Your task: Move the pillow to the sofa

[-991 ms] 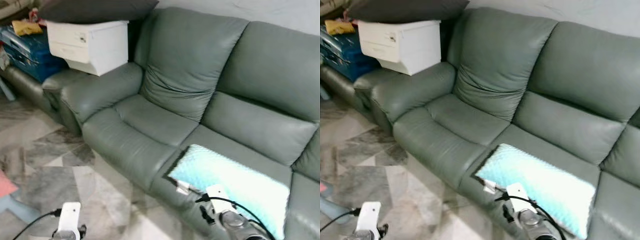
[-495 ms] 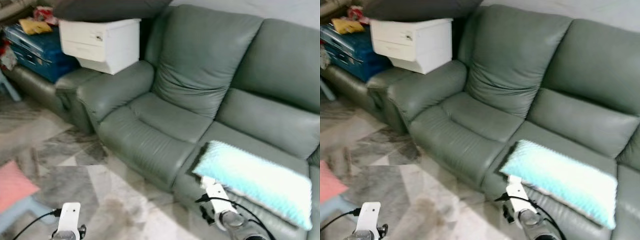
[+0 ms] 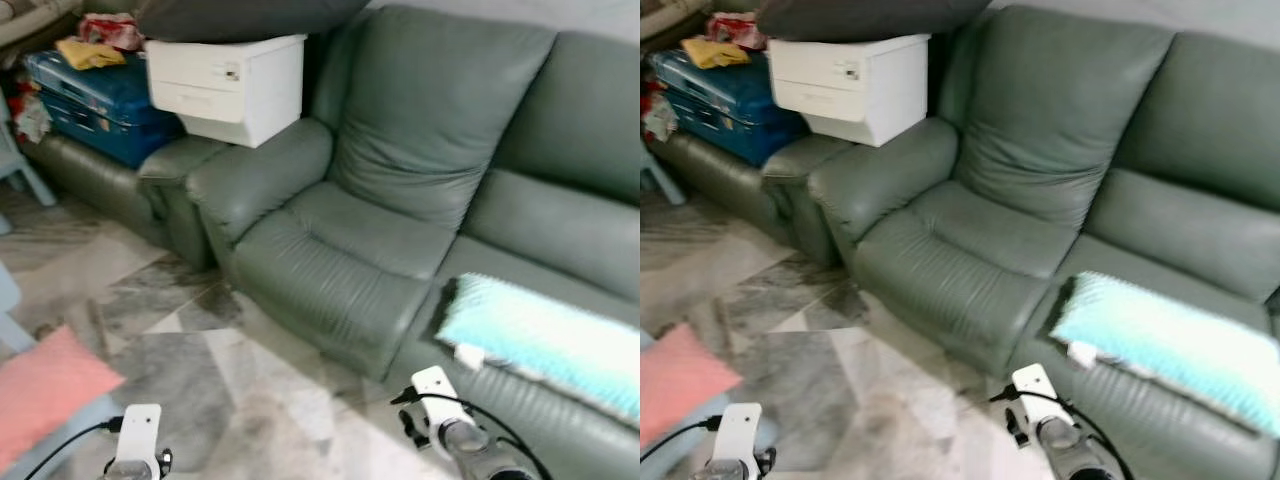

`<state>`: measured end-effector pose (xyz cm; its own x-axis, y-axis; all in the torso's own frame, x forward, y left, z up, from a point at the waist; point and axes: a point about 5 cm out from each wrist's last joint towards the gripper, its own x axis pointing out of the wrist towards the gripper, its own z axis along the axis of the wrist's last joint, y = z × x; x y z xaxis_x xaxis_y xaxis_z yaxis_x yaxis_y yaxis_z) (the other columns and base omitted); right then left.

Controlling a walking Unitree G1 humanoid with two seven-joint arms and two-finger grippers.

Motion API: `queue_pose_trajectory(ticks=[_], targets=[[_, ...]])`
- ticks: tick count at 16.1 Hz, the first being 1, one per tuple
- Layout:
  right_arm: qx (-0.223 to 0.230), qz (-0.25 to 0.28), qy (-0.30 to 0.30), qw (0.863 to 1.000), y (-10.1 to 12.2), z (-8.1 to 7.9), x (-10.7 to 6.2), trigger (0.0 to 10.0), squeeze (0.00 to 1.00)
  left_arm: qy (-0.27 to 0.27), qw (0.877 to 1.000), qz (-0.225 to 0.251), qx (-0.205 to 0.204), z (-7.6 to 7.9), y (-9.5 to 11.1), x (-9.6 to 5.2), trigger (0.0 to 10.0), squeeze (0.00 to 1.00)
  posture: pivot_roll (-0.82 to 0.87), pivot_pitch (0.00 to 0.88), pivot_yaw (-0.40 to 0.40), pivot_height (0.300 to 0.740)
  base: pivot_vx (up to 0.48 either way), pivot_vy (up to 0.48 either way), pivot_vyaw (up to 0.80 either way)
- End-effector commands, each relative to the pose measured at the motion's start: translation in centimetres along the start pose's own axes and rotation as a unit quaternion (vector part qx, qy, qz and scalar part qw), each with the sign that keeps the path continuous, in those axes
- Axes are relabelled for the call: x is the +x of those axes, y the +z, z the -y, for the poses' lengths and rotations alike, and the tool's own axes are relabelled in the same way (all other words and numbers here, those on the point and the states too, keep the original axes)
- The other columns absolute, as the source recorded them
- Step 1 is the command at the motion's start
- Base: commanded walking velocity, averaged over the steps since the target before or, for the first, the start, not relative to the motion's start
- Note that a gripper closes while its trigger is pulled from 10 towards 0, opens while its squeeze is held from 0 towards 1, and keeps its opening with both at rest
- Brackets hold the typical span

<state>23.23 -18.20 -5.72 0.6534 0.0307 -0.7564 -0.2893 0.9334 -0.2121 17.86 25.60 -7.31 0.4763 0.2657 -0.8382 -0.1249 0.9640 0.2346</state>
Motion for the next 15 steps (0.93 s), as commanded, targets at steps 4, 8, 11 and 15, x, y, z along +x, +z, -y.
queue_pose_trajectory(ticks=[4, 8, 11, 15], targets=[[0.007, -0.009, -0.007, 1.0, -0.6, 0.61, -0.15, 10.0, 0.0, -0.006, 1.0, 0.003, 0.005, 0.61, 0.27, 0.02, 10.0, 0.0, -0.08, 0.0, 0.0, 0.74, 0.0, 0.457, 0.0], [0.0, -0.009, -0.005, 1.0, -0.53, 0.6, -0.14, 10.0, 0.0, -0.005, 1.0, 0.006, 0.014, 0.56, 0.4, 0.02, 10.0, 0.0, -0.07, 0.0, -0.003, 0.74, 0.0, 0.0, 0.0], [-0.005, -0.008, -0.002, 1.0, -0.44, 0.55, -0.12, 10.0, 0.0, -0.001, 1.0, 0.006, 0.018, 0.47, 0.43, 0.03, 10.0, 0.0, -0.07, 0.0, -0.003, 0.74, 0.0, 0.0, 0.53], [-0.005, -0.008, 0.0, 1.0, -0.44, 0.5, -0.11, 10.0, 0.0, 0.006, 1.0, 0.006, 0.018, 0.39, 0.43, 0.03, 10.0, 0.0, -0.07, 0.0, -0.003, 0.74, 0.0, 0.0, 0.8]])
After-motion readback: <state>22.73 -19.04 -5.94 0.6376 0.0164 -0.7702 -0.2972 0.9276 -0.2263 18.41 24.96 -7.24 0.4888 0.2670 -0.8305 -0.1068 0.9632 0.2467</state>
